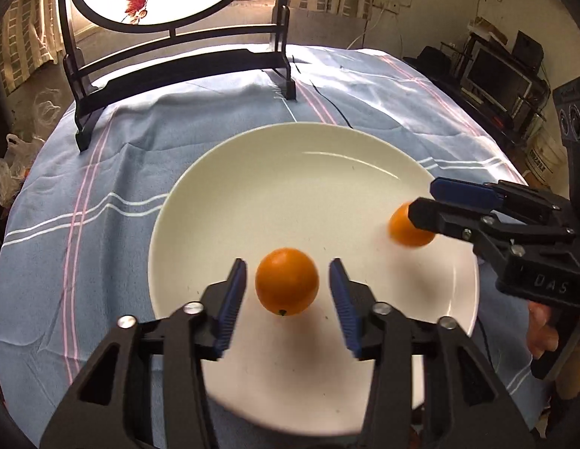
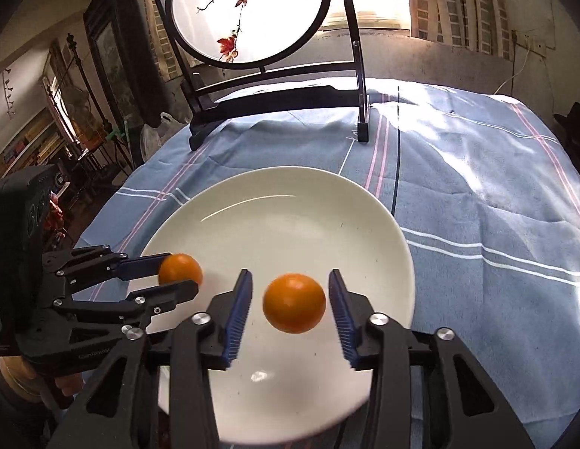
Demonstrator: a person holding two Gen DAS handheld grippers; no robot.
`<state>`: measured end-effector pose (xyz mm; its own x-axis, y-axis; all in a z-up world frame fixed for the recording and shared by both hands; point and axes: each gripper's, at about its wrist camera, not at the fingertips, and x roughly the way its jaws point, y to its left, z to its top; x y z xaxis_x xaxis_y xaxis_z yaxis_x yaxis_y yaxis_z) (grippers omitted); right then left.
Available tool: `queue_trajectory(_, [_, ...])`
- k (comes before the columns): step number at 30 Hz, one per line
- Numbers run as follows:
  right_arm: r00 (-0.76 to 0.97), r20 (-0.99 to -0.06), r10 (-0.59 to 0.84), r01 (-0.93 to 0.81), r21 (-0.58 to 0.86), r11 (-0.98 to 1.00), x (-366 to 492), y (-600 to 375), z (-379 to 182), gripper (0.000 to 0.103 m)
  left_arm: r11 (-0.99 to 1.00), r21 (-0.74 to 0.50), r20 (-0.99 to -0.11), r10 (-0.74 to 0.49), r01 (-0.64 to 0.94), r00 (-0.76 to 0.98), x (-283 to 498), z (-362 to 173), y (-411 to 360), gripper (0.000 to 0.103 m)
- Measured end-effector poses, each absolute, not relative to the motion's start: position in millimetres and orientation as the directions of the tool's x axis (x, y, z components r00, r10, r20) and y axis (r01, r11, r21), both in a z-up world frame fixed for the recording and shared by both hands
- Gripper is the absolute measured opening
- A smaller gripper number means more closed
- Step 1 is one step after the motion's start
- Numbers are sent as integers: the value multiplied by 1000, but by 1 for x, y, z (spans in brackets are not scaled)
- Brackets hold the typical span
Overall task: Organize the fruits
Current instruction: 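Carry both oranges over the white plate and open both tools to drop them, then grasp a dark plum with the left tool while the right tool grasps an orange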
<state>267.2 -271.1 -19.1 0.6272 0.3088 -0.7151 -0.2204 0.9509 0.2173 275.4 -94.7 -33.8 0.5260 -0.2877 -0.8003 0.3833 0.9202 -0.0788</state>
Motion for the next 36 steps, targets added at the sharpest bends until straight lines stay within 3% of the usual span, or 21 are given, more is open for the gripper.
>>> queue_trajectory(2, [647,-695,314,-225,220,949,265,-272,-10,64,934,-78,-771,-279,349,572,278,-22,-88,78])
queue_trajectory(6, [681,-665,305,-229,203,952,231,-279,4,64,935,-110,-734,-305,337,607,252,2,-70,78])
queue_trajectory(12, [713,-641,285,-227,174,958,146,-301,8,65,901,-34,-692,-333,432,641,148,14,-54,79])
queue_trajectory(18, [703,-646,297,-225,193,955,71,-309,-13,65,841,59,-697,-351,538,625,41,-6,-53,79])
queue_trajectory(26, [686,-660,306,-200,233,952,28,-306,-32,65,858,-16,-734,-359,514,576,13,-49,-54,78])
queue_trajectory(28, [685,-662,303,-197,232,952,21,-305,-33,65,871,-33,-738,-352,491,576,20,-55,-56,71])
queue_trajectory(30, [685,-668,292,-202,211,956,13,-303,-34,65,872,-33,-756,-341,489,559,24,-64,-64,47])
queue_trajectory(31, [683,-671,289,-208,201,957,12,-302,-33,65,868,-45,-763,-350,495,544,25,-68,-67,43])
queue_trajectory(36, [653,-684,324,-285,174,942,-1,-287,-38,65,871,-38,-738,-356,490,574,11,-60,-66,42])
